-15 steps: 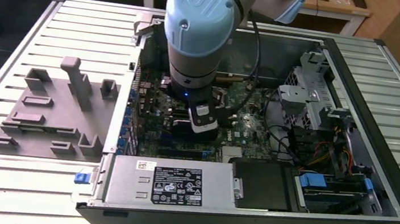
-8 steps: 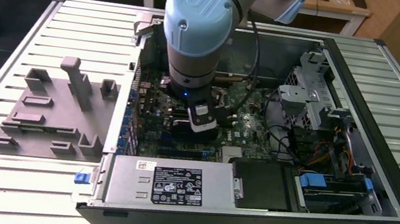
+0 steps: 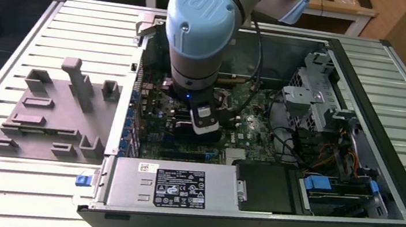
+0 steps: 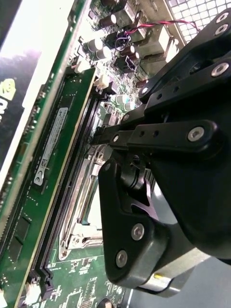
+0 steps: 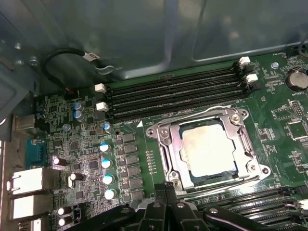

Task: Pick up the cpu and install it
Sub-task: 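Install the second cpu locking lever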

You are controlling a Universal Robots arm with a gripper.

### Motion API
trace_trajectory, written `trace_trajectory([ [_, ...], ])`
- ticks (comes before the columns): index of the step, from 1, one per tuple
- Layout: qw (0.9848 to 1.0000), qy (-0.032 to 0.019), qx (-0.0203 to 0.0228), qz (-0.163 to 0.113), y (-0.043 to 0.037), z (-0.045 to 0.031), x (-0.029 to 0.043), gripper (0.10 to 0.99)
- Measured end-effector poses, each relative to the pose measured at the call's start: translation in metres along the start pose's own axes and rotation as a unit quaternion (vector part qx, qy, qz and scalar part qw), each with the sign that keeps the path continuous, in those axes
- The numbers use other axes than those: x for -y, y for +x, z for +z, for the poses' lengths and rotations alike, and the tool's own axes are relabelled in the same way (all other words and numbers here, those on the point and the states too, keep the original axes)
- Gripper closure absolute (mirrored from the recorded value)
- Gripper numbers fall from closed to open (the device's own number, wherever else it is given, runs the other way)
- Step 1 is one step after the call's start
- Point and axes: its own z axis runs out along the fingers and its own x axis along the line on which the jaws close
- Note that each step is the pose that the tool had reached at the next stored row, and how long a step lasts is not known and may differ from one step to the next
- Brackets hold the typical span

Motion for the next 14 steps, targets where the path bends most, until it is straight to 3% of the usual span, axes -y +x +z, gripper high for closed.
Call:
trace_trajectory([
  [6, 1.0000, 0.0028, 0.0005, 0.000, 0.0018, 0.0021, 0.0012, 0.980],
  [14, 0.9999, 0.0102, 0.0021, 0.000, 0.0037, 0.0030, 0.0015, 0.980],
])
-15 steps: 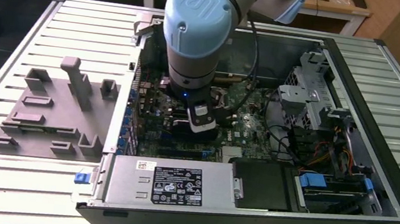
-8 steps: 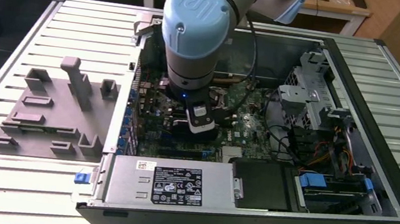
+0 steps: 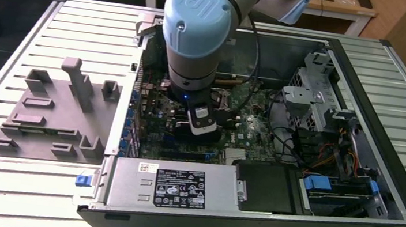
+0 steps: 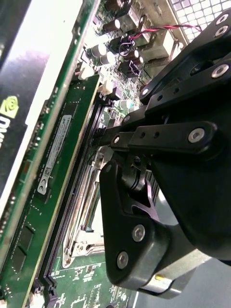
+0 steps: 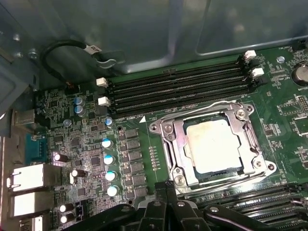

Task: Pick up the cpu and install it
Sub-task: 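Install the second cpu locking lever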

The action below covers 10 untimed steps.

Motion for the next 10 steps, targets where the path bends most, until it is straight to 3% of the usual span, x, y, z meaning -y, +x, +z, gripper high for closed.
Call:
trace_trajectory([
  [3, 1.0000, 0.0003, 0.0000, 0.000, 0.0002, -0.0033, -0.0010, 0.980],
  [10, 1.0000, -0.0002, 0.0000, 0.000, 0.0008, -0.0203, -0.0070, 0.980],
])
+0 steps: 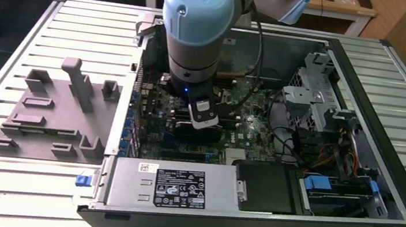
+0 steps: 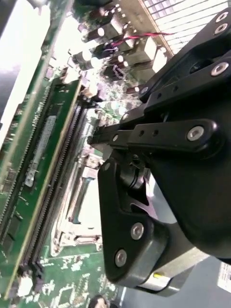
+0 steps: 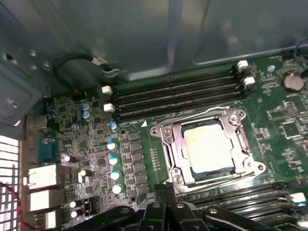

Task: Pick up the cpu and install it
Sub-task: 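Install the second cpu locking lever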

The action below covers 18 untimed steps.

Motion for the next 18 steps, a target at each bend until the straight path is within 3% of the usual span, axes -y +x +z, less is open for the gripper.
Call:
trace_trajectory([
  [4, 1.0000, 0.0022, 0.0005, 0.000, 0.0002, -0.0050, -0.0021, 0.980],
  [9, 0.9997, 0.0224, 0.0063, 0.004, -0.0012, -0.0053, -0.0046, 0.980],
  [18, 0.9988, 0.0448, 0.0149, 0.015, -0.0093, -0.0027, -0.0129, 0.980],
])
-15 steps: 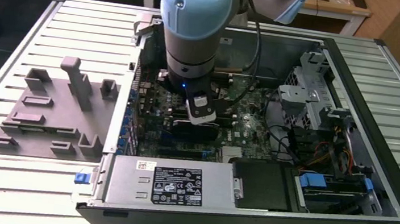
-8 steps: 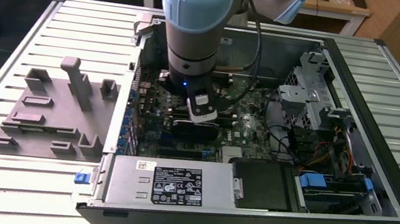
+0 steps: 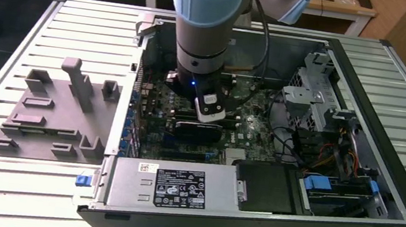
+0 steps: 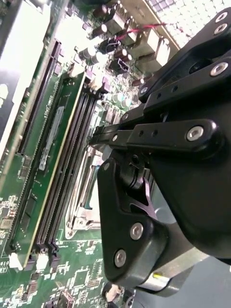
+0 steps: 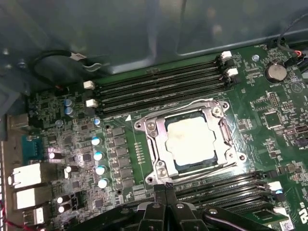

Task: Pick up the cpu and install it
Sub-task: 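Install the second cpu locking lever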

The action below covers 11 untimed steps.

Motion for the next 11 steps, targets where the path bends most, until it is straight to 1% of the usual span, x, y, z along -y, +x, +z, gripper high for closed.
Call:
trace_trajectory([
  [7, 0.9999, 0.0109, 0.0042, 0.006, -0.0008, 0.0026, -0.0103, 0.980],
  [9, 0.9999, 0.0128, 0.0051, 0.008, -0.0008, 0.0034, -0.0134, 0.980],
  [11, 0.9999, 0.0133, 0.0056, 0.009, 0.0000, 0.0045, -0.0177, 0.980],
])
